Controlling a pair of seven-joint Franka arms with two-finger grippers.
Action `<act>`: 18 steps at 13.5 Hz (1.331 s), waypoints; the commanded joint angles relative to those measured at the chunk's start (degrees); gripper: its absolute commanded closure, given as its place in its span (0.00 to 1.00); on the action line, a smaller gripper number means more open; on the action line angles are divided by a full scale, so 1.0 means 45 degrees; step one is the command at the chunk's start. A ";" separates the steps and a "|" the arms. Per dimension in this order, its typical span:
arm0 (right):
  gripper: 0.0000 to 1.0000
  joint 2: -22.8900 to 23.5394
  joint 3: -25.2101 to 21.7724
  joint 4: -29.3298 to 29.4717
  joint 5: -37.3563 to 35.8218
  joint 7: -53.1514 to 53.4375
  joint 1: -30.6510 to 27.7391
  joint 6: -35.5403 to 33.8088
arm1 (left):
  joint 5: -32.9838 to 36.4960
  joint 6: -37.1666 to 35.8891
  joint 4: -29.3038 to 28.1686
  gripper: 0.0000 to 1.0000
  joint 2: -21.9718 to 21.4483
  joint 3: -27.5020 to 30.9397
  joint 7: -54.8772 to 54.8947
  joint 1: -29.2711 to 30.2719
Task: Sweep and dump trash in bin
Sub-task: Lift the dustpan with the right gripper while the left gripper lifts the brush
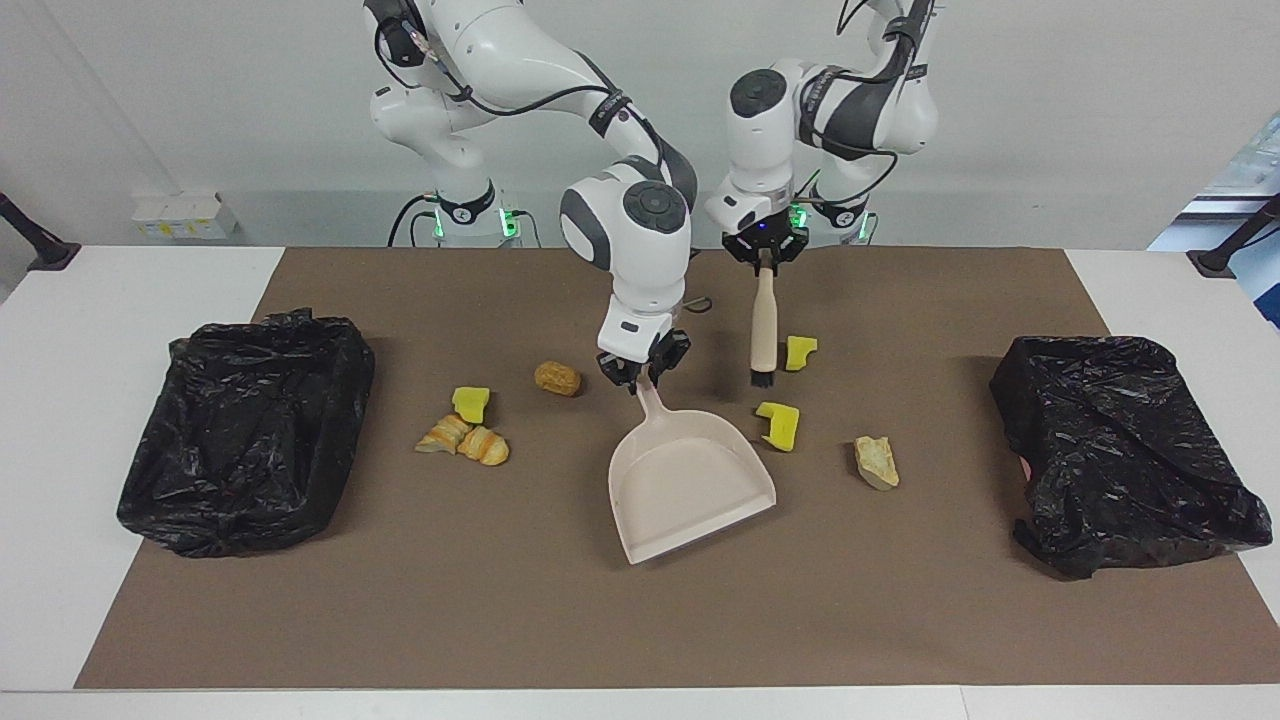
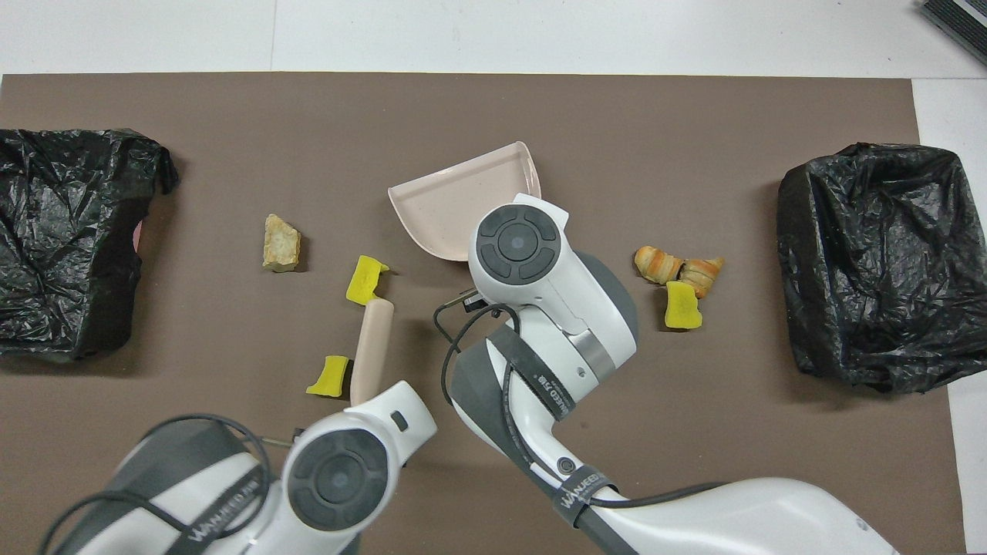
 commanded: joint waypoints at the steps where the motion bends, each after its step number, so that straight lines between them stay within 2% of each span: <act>1: 1.00 -0.0433 0.0155 -0.0187 -0.0024 -0.1303 -0.0382 -0.0357 | 0.0125 -0.0042 0.0909 1.00 0.0610 -0.0159 0.1694 0.1766; 5: 1.00 -0.0687 0.0136 -0.0187 -0.0043 -0.4712 -0.0772 -0.1333 | 0.0125 0.0583 0.2102 1.00 0.1745 -0.0178 0.3939 0.3798; 9: 1.00 -0.1057 0.0136 -0.0265 -0.0082 -0.9031 -0.1203 -0.2465 | 0.0125 0.1304 0.2396 1.00 0.2117 -0.0159 0.4783 0.4620; 11: 1.00 -0.1252 0.0116 -0.0420 -0.0336 -1.0729 -0.1165 -0.2858 | 0.0125 0.1287 0.3039 1.00 0.2662 -0.0159 0.5676 0.5284; 14: 1.00 -0.2012 0.0116 -0.1763 -0.1542 -1.2765 -0.1029 -0.2899 | 0.0125 0.1637 0.3354 1.00 0.3385 -0.0159 0.6852 0.6105; 18: 1.00 -0.2853 0.0116 -0.3464 -0.2386 -1.4115 -0.1028 -0.2042 | 0.0125 0.2165 0.3141 1.00 0.3973 -0.0179 0.7050 0.7159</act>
